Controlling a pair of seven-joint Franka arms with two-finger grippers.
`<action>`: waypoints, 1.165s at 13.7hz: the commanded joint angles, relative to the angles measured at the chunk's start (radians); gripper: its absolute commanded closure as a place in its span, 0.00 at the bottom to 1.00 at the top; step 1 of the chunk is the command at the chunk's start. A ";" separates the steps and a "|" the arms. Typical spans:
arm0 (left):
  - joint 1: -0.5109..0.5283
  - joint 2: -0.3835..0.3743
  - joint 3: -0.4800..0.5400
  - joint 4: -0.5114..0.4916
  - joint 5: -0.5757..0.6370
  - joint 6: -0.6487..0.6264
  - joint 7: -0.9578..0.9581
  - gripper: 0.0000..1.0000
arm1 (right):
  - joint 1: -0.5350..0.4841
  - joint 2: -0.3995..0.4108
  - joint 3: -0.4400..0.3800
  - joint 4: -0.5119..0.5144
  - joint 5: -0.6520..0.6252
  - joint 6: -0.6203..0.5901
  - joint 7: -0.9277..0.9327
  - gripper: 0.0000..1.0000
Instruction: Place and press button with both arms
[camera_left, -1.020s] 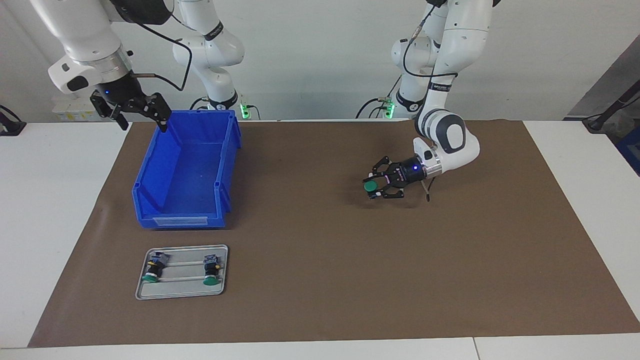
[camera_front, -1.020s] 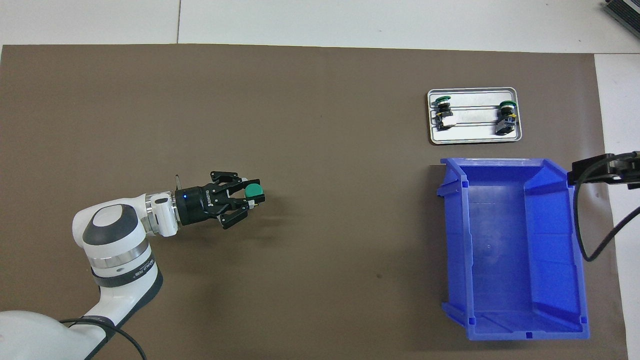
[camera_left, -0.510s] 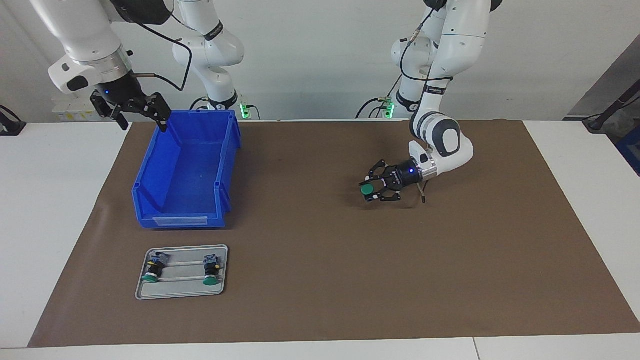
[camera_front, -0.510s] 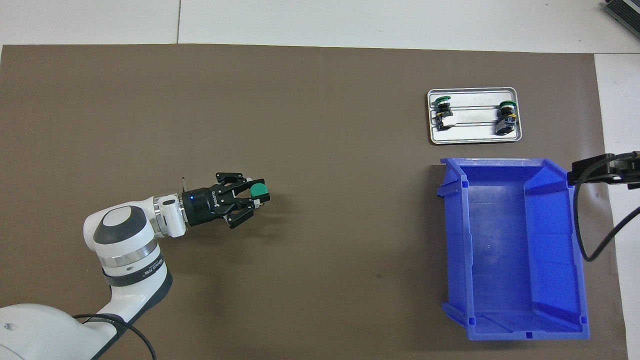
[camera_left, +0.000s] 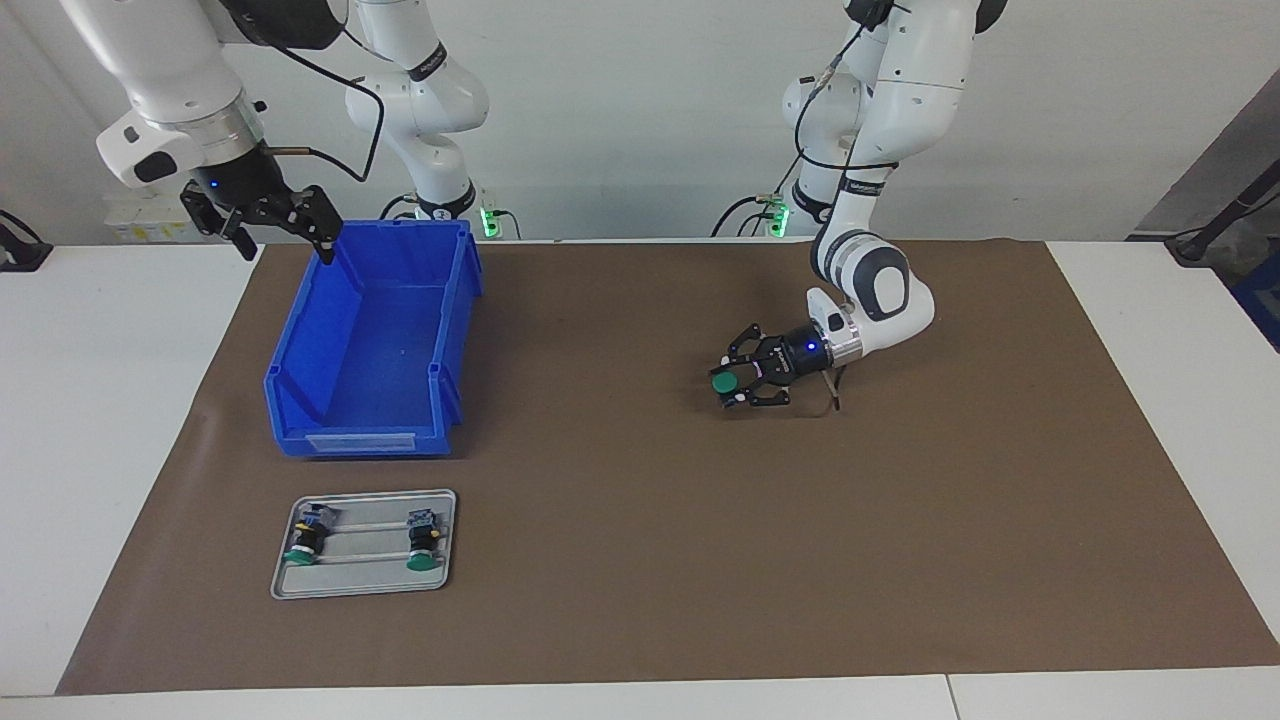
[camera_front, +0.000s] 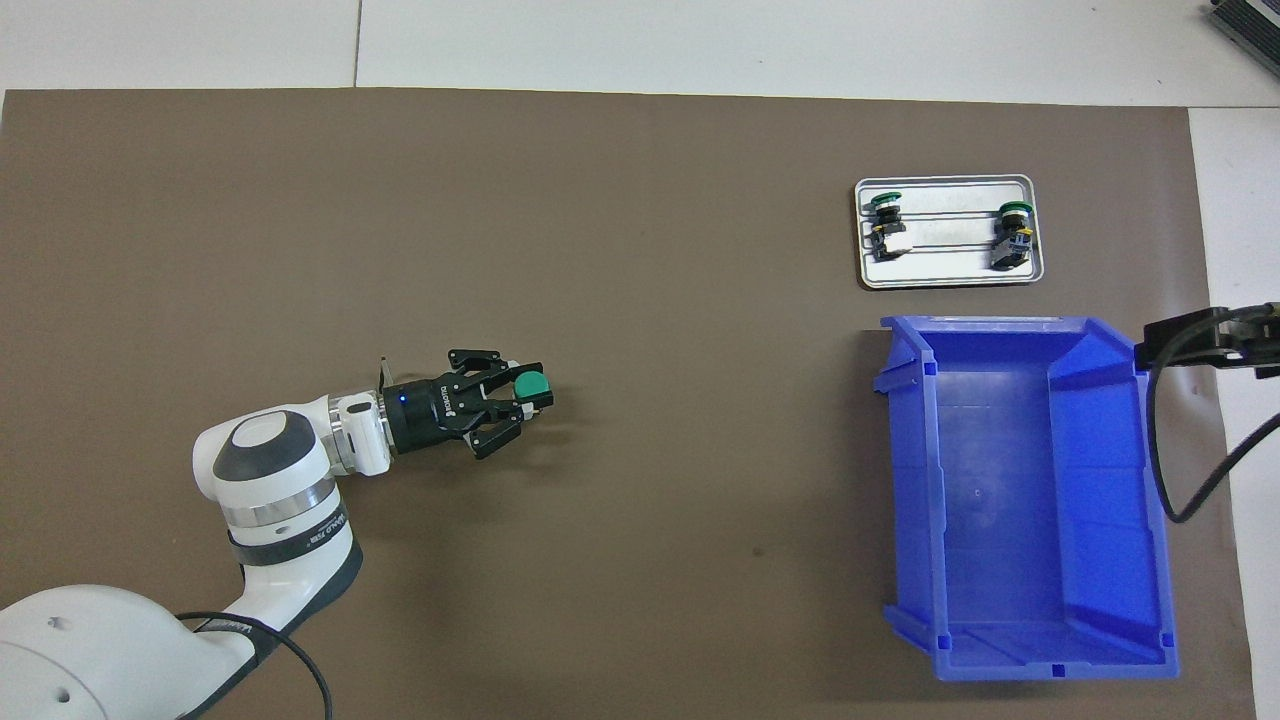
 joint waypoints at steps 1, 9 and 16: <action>-0.017 0.006 0.010 0.003 -0.019 0.011 0.033 1.00 | 0.001 -0.010 -0.002 -0.007 0.003 0.008 -0.017 0.00; -0.015 0.005 0.012 0.000 -0.013 0.020 0.036 0.51 | 0.001 -0.010 -0.002 -0.007 0.003 0.008 -0.017 0.00; -0.002 -0.017 0.012 -0.003 -0.007 0.019 0.024 0.24 | 0.001 -0.010 -0.002 -0.007 0.003 0.007 -0.017 0.00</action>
